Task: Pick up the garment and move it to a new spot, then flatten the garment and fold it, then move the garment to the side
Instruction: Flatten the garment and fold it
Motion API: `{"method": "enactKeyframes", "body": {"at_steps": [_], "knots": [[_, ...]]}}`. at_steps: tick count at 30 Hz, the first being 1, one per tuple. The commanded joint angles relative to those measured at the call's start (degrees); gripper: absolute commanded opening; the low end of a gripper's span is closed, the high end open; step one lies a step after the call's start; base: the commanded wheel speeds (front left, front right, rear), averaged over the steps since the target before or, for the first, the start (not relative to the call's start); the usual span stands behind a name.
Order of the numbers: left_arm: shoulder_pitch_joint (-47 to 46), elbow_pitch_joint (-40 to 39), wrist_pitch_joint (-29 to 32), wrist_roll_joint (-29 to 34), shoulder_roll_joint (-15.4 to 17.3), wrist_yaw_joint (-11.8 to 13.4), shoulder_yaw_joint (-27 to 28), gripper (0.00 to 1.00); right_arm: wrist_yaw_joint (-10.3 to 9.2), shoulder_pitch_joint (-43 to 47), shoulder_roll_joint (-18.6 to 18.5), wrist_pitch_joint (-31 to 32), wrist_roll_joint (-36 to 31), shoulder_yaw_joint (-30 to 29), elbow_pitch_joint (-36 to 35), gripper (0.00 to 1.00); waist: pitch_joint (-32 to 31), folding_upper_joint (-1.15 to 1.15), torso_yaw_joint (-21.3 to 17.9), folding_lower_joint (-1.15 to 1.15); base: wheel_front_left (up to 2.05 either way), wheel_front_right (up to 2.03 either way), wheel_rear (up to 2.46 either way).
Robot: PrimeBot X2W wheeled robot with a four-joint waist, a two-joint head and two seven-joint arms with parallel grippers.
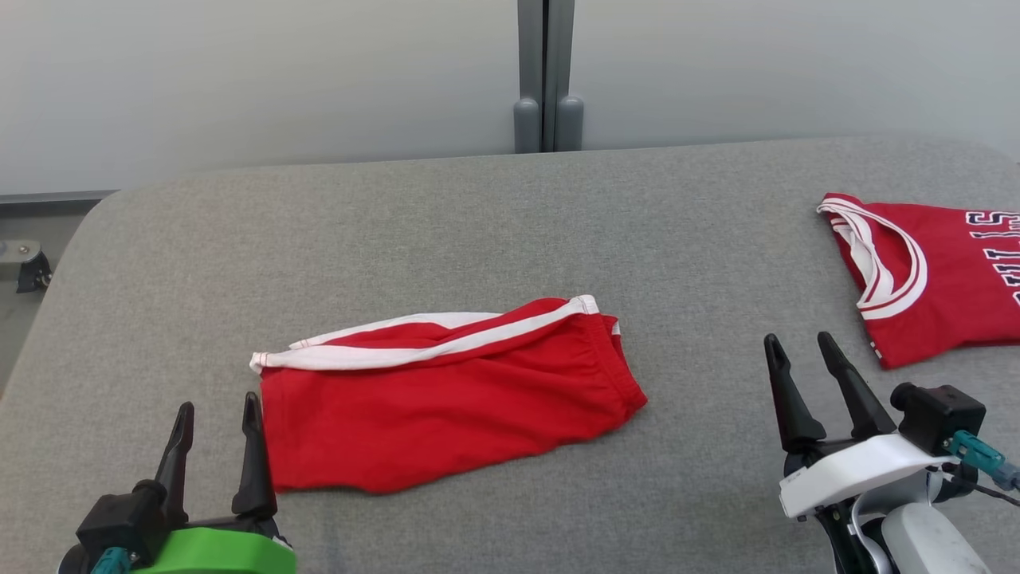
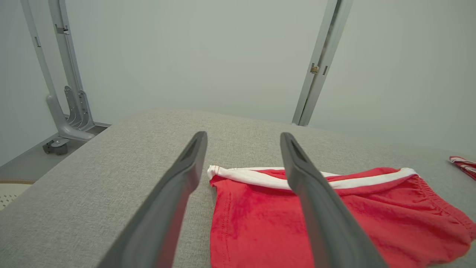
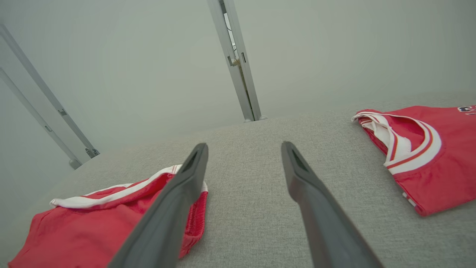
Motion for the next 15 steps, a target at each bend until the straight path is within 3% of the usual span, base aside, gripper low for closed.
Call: {"method": "enactKeyframes", "body": {"at_steps": [1, 7, 15], "knots": [[-1.04, 0.43, -0.12, 1.04, -0.57, -0.74, 0.67, 1.0, 0.0, -0.67, -0.35, -0.12, -0.29, 0.41, 0.37, 1.0, 0.1, 0.0, 0.17, 0.0, 0.0, 0.0, 0.0], [-3.41, 1.58, -0.13, 4.23, -3.08, -4.01, 1.42, 1.0, 0.0, -4.43, -0.76, 0.71, -0.11, 3.92, 4.11, 1.0, 1.83, 0.0, 2.96, 0.0, 0.0, 0.0, 0.0], [-5.78, 2.71, -0.12, 6.14, -5.13, -5.96, 1.83, 1.0, 0.0, -14.52, 0.25, 8.03, -0.81, 10.5, 15.41, 1.0, 4.28, 0.0, 8.45, 0.0, 0.0, 0.0, 0.0]]}}
